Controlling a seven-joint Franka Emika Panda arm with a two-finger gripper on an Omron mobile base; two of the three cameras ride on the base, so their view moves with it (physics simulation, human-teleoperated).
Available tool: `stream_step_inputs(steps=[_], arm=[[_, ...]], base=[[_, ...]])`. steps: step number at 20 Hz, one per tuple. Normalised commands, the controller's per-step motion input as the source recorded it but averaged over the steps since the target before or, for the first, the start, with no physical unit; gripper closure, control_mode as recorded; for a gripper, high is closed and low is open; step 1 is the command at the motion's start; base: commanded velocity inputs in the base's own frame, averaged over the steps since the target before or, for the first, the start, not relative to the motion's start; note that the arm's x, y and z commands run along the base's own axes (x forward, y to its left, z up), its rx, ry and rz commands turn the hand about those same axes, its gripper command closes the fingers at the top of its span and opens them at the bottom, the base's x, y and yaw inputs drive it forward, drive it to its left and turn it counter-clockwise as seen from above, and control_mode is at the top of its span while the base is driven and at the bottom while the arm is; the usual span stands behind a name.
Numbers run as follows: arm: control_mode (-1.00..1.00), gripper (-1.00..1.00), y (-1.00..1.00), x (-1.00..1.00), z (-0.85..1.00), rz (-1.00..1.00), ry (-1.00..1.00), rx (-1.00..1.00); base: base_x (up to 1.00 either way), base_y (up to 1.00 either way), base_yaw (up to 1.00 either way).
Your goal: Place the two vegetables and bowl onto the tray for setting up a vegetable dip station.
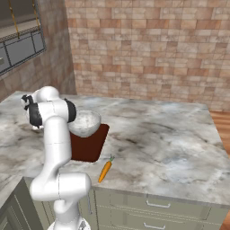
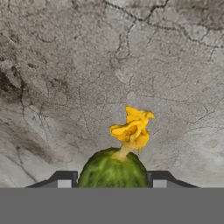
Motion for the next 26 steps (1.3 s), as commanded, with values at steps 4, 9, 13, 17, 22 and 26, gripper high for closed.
stream_step_inputs(steps=[4, 9, 13, 17, 22, 26], arm=[[-1.00, 1.00, -0.01, -0.11, 0.11, 0.00, 0.00, -0.05], [-1.00, 1.00, 0.00, -0.18, 0.27, 0.00, 0.00, -0.03], [-1.00, 1.00, 0.00, -0.28, 0.27, 0.00, 0.00, 0.00], [-1.00, 1.00, -0.01, -0.28, 0.23, 0.00, 0.00, 0.00], [-1.00, 1.00, -0.09, -0.23, 0.14, -0.01, 0.00, 0.00], [-1.00, 1.00, -0.05, -0.17, 0.14, -0.01, 0.00, 0.00]], base=[[0.00, 0.00, 0.00], [0.00, 0.00, 0.00], [0.00, 0.00, 0.00], [0.00, 0.00, 0.00], [0.00, 0.00, 0.00], [0.00, 0.00, 0.00]])
